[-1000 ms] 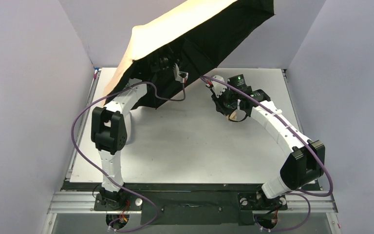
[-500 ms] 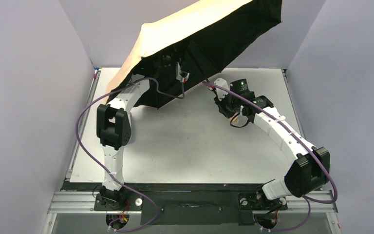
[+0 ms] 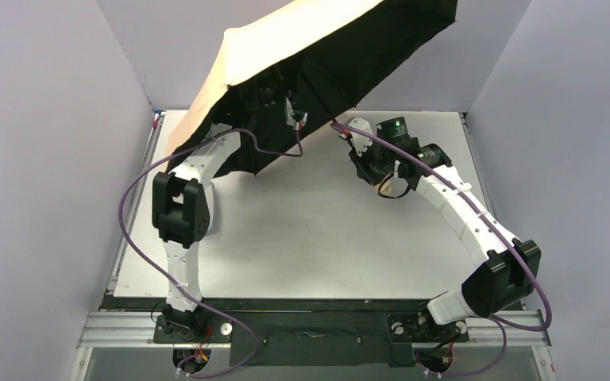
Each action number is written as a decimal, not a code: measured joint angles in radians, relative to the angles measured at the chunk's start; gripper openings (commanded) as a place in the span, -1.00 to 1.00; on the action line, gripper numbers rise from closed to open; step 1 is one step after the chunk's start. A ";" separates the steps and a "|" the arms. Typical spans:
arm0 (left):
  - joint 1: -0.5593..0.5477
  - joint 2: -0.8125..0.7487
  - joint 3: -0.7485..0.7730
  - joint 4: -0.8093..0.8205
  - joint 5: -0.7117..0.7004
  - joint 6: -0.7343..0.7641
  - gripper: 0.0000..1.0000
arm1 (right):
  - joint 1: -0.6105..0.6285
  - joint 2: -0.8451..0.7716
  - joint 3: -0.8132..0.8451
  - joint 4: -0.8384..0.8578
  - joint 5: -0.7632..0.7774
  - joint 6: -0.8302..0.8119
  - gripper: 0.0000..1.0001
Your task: Open the umbrella
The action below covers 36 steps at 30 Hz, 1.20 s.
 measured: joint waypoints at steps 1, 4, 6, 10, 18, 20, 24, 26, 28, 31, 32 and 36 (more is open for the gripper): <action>0.000 -0.002 -0.001 0.025 -0.001 -0.007 -1.00 | 0.000 0.005 0.019 -0.014 -0.006 -0.001 -1.00; -0.002 -0.021 -0.029 0.100 -0.009 -0.023 -1.00 | 0.000 0.013 0.061 -0.051 -0.033 -0.002 -0.99; -0.008 -0.042 -0.067 0.140 -0.018 -0.027 -1.00 | -0.001 0.013 0.072 -0.077 -0.054 0.003 -0.78; -0.029 -0.075 -0.148 0.212 -0.054 -0.028 -1.00 | -0.001 0.013 0.073 -0.131 -0.124 -0.001 -0.32; -0.044 -0.124 -0.298 0.314 -0.130 -0.038 -1.00 | -0.002 0.016 0.078 -0.268 -0.262 0.011 -0.02; -0.047 -0.136 -0.323 0.338 -0.142 -0.038 -1.00 | -0.004 0.029 0.101 -0.298 -0.288 0.035 0.01; -0.048 -0.166 -0.376 0.378 -0.177 -0.037 -1.00 | -0.013 0.077 0.162 -0.346 -0.337 0.094 0.02; -0.050 -0.182 -0.401 0.394 -0.191 -0.031 -1.00 | -0.015 0.111 0.193 -0.361 -0.357 0.125 0.02; -0.052 -0.195 -0.418 0.405 -0.198 -0.021 -1.00 | -0.014 0.144 0.222 -0.366 -0.375 0.151 -0.02; -0.062 -0.204 -0.435 0.419 -0.204 -0.013 -1.00 | -0.014 0.184 0.261 -0.361 -0.399 0.183 -0.15; -0.068 -0.206 -0.441 0.423 -0.205 -0.011 -1.00 | -0.013 0.191 0.271 -0.357 -0.403 0.192 -0.25; -0.093 -0.211 -0.462 0.438 -0.208 -0.012 -1.00 | -0.012 0.202 0.283 -0.335 -0.417 0.226 -0.96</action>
